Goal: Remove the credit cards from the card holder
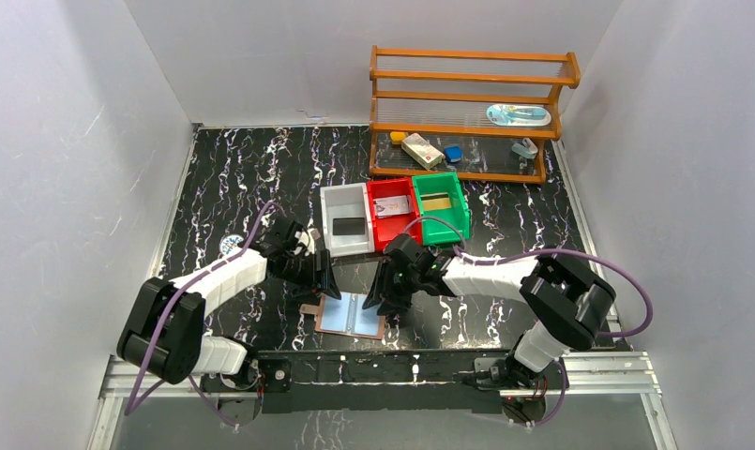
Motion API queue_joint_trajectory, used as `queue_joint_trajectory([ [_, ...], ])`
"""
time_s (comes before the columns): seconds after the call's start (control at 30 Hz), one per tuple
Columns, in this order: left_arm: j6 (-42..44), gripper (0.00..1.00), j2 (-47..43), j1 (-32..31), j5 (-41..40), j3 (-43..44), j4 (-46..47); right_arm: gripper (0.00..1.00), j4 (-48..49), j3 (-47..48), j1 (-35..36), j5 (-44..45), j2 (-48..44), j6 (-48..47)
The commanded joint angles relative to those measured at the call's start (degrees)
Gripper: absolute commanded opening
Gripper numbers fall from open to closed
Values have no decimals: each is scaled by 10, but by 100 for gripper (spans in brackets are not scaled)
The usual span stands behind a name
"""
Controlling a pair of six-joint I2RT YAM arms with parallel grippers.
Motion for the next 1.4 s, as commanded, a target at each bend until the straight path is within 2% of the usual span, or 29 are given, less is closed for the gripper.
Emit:
queue_joint_trajectory([
  [0.0, -9, 63, -7, -14, -3, -3, -17, 54, -44, 31, 4, 31, -18, -4],
  [0.37, -18, 61, -16, -31, -25, -2, -28, 52, -67, 36, 7, 42, -15, -4],
  [0.5, -11, 56, -8, -37, -8, 0, -27, 50, -35, 32, 7, 21, 3, -6],
  [0.67, -9, 49, 2, -49, -2, 0, -26, 38, 11, 47, 9, -11, 25, -9],
  [0.87, -16, 47, -6, -51, -14, -3, -24, 19, 4, 64, 10, 0, 6, -32],
  [0.97, -16, 47, -5, -51, -13, -3, -23, 17, 23, 62, 12, -14, 1, -32],
  [1.03, -15, 46, -5, -51, -14, -3, -23, 19, 16, 67, 12, -15, 3, -34],
  [1.27, -18, 46, -11, -51, -20, -5, -23, 51, -131, 101, 11, 69, -6, -57],
  [1.37, -18, 46, -9, -51, -21, -5, -23, 57, -165, 103, 12, 85, -15, -63],
])
